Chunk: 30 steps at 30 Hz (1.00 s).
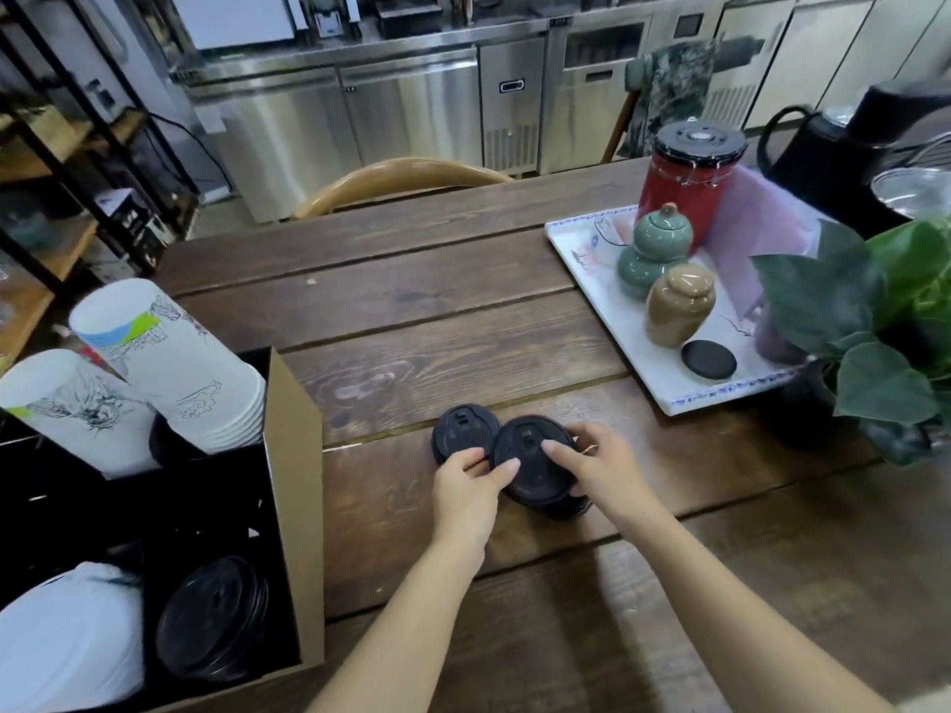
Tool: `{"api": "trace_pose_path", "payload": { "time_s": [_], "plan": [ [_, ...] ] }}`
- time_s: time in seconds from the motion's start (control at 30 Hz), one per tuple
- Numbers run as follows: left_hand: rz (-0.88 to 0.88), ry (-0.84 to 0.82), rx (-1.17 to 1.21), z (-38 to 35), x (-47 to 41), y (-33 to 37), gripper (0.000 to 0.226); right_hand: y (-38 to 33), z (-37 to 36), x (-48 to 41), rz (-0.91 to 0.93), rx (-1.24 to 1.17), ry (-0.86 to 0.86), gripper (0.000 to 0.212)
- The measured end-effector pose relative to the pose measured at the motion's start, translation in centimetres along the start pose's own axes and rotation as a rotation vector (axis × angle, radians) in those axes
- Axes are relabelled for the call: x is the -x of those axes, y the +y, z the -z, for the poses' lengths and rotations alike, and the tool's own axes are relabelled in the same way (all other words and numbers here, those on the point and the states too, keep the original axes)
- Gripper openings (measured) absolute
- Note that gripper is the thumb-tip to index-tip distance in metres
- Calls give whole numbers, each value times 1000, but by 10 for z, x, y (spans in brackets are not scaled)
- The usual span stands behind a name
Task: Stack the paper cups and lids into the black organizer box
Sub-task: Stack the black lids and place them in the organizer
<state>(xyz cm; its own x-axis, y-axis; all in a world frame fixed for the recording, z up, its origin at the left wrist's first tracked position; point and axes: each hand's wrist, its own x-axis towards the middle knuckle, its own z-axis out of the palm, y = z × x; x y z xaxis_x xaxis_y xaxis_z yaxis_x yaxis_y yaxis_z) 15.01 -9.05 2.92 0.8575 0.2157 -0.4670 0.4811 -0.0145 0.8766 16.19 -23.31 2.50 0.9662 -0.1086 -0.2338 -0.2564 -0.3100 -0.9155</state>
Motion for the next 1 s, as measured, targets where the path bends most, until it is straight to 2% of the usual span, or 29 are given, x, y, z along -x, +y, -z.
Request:
{"api": "trace_pose_path", "payload": {
  "time_s": [0.07,0.23,0.37,0.57,0.67,0.8,0.93,1.0],
  "plan": [
    [3,-29,-17,-2,-2,4,7,-3,3,-3,10,-6,3,20],
    [26,38,45,4,-12,8,10,-11,-8,-20,23,17,0,26],
    [-9,123,43,18,-27,12,4,-17,-31,-40,38,82,-23,33],
    [25,204,-16,33,-52,9,9,-17,-62,-59,42,207,-110,36],
    [56,199,-80,35,-61,2,16,-8,-71,-66,-13,245,-147,40],
    [118,182,-114,32,-67,-4,25,3,-75,-76,-81,285,-174,34],
    [232,131,1,30,-73,-6,32,9,-74,-81,-121,220,-261,27],
    [276,113,60,29,-74,-4,34,5,-71,-80,-156,171,-280,31]
  ]
}}
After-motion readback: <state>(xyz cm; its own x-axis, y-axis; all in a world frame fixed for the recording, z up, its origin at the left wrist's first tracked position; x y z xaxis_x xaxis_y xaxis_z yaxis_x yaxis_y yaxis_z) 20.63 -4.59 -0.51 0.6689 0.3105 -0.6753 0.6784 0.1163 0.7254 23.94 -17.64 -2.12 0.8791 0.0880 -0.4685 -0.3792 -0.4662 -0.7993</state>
